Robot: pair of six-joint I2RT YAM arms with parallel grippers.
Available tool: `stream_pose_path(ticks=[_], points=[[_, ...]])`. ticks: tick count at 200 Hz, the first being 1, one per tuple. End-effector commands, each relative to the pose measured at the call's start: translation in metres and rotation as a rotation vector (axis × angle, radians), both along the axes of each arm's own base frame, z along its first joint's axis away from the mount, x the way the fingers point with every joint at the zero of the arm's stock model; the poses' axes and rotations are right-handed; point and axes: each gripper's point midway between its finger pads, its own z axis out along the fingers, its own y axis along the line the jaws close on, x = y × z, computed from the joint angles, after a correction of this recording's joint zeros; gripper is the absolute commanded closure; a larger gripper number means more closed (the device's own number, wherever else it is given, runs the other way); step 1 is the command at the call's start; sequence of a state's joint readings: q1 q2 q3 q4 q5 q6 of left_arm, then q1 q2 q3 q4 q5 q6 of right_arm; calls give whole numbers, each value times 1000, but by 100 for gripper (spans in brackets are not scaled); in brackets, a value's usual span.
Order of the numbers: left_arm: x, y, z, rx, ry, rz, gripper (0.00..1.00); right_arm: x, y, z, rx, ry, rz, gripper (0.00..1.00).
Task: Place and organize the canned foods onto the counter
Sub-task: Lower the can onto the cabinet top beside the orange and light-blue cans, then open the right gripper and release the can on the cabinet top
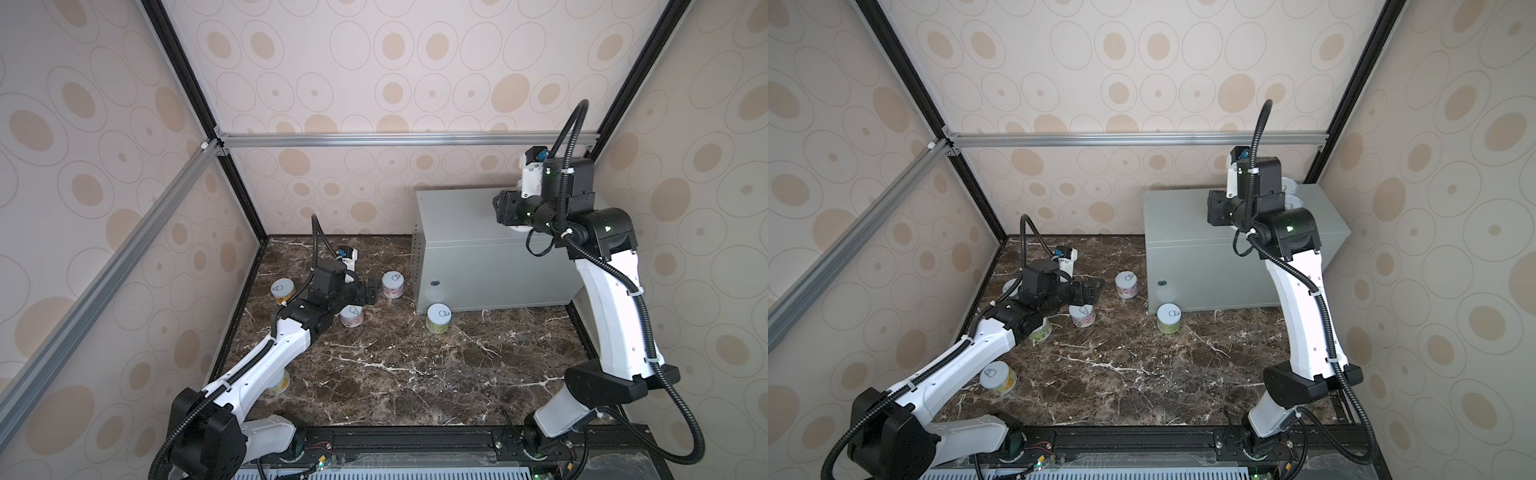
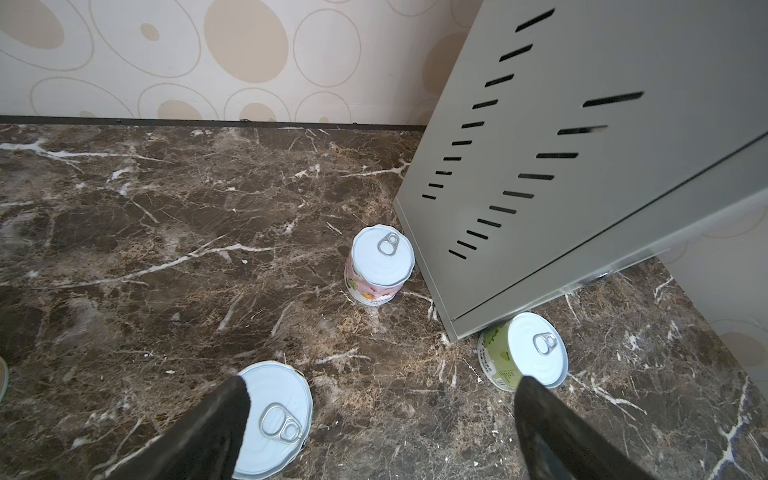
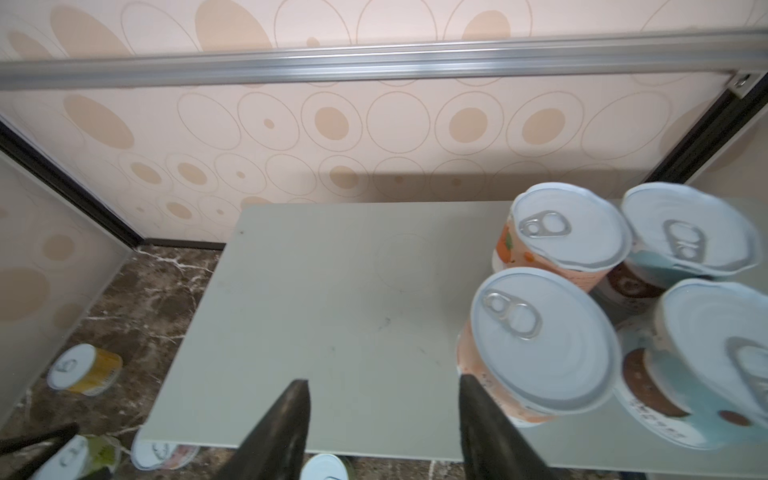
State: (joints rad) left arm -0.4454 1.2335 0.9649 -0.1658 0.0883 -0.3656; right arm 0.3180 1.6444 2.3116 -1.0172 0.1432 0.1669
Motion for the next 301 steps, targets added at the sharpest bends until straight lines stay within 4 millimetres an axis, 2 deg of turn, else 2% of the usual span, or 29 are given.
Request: stream_pose_path(ticks=[1,30,64,117,152,163,167,177,301], points=[[-2,-3,8,-7,-23,-13,1,15,12,-14,27,35,21,51],[-2,-3,8,-8,-23,-15,1,28,16,-29,11,68,15,57],[-1,-3,7,-4,-22,-13,1,39,16,-44,-23,100,-1,60],[0,-3,3,3,-12,-13,1,53,1,-59,-98,130,-71,63],[0,-3,1,6,-8,-11,1,58,-8,-63,-88,144,-80,63],[0,-3,1,5,-6,-11,1,58,-5,-65,-77,152,-68,64],[1,-3,0,6,-4,-11,1,60,-18,-66,-72,156,-94,64],[1,-3,0,7,-5,-10,1,61,-21,-67,-62,162,-96,64],[3,-4,-6,12,10,-8,1,66,-47,-79,-50,199,-124,65]])
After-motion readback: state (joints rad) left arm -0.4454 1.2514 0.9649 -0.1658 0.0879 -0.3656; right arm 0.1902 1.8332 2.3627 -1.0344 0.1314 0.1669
